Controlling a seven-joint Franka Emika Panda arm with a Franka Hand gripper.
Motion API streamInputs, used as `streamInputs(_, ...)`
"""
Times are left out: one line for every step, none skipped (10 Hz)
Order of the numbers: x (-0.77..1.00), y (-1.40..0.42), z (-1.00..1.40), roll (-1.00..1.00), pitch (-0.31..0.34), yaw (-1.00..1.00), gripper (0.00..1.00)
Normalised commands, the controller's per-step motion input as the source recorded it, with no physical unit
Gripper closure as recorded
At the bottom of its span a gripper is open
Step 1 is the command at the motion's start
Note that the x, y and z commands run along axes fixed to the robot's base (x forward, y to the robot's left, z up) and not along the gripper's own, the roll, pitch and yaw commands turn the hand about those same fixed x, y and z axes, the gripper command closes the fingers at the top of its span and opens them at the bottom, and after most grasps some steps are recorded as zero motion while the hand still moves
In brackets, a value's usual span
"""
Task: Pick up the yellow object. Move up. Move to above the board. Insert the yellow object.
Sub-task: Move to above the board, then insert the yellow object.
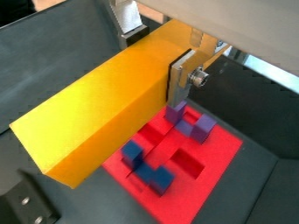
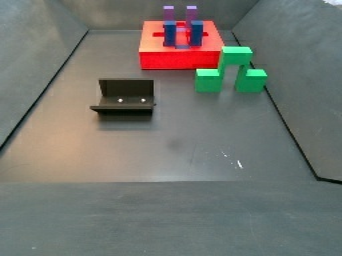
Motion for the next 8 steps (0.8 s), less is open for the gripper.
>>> streamInputs(0.05, -0.41, 0.08, 0.01, 0.129, 0.01, 1.00)
streamInputs(0.06, -0.18, 0.05, 0.01, 0.134, 0.01, 1.00)
streamInputs(0.00, 0.00, -0.02, 0.00, 0.000, 0.00, 1.00)
streamInputs(0.07, -0.06, -0.29, 0.00, -0.074, 0.00, 1.00)
streamInputs(0.00, -0.17, -0.60, 0.11, -0.160, 0.09, 1.00)
streamInputs(0.00, -0.21, -0.75, 0.20, -0.157, 0.16, 1.00)
streamInputs(0.00, -0.23, -0.79, 0.17, -0.156, 0.15, 1.00)
streamInputs(0.00, -0.24, -0.83, 0.13, -0.171, 0.12, 1.00)
